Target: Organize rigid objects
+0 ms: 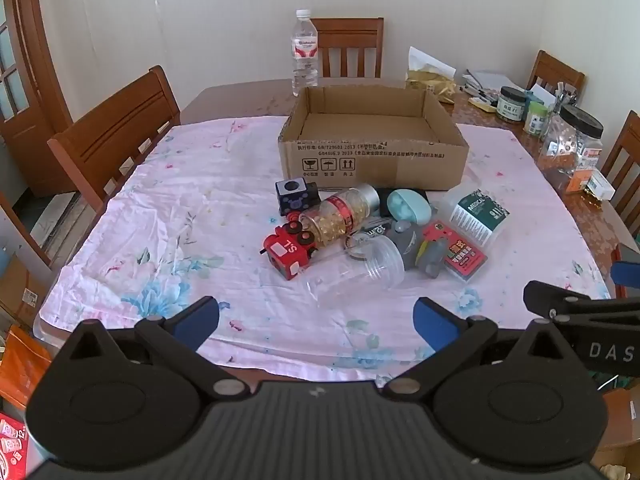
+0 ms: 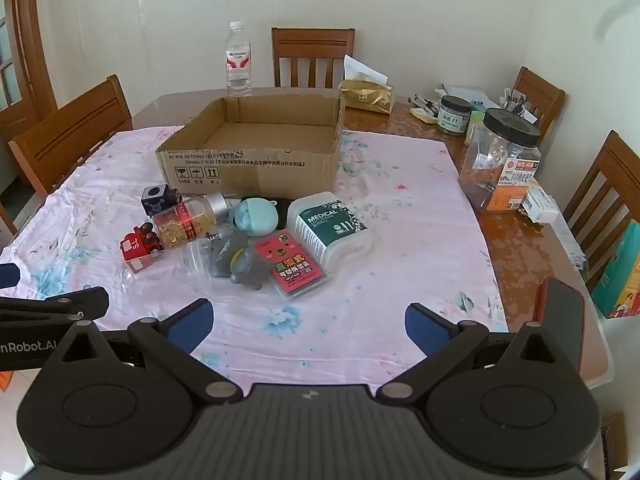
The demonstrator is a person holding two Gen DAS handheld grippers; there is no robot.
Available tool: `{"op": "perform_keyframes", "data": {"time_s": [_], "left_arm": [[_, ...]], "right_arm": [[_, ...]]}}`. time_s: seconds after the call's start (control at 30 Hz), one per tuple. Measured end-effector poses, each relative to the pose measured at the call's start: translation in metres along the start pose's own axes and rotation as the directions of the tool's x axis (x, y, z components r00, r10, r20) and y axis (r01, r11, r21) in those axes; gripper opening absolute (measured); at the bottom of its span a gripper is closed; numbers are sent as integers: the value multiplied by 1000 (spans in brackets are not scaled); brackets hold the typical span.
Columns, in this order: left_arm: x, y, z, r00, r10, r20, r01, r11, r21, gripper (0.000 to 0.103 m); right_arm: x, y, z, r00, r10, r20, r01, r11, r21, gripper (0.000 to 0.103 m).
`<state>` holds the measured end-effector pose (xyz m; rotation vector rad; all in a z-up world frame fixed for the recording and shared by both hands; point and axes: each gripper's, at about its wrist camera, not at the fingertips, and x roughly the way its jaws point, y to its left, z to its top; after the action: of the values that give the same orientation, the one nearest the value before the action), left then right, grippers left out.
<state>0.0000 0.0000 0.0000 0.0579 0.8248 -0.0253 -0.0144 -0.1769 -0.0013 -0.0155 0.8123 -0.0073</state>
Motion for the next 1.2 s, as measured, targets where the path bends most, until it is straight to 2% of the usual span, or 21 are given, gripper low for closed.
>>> {"op": "perform_keyframes", "data": {"time_s": [0.27, 1.2], "left_arm": [[-1, -3, 0, 1000, 17, 2, -17, 1000, 11, 103], [-1, 2, 5, 1000, 6, 4, -6, 1000, -16, 102]], "right_arm": [[0, -3, 3, 1000, 12, 4, -12, 1000, 8, 103], [2, -3, 4, 1000, 6, 5, -6, 1000, 4, 103]]}}
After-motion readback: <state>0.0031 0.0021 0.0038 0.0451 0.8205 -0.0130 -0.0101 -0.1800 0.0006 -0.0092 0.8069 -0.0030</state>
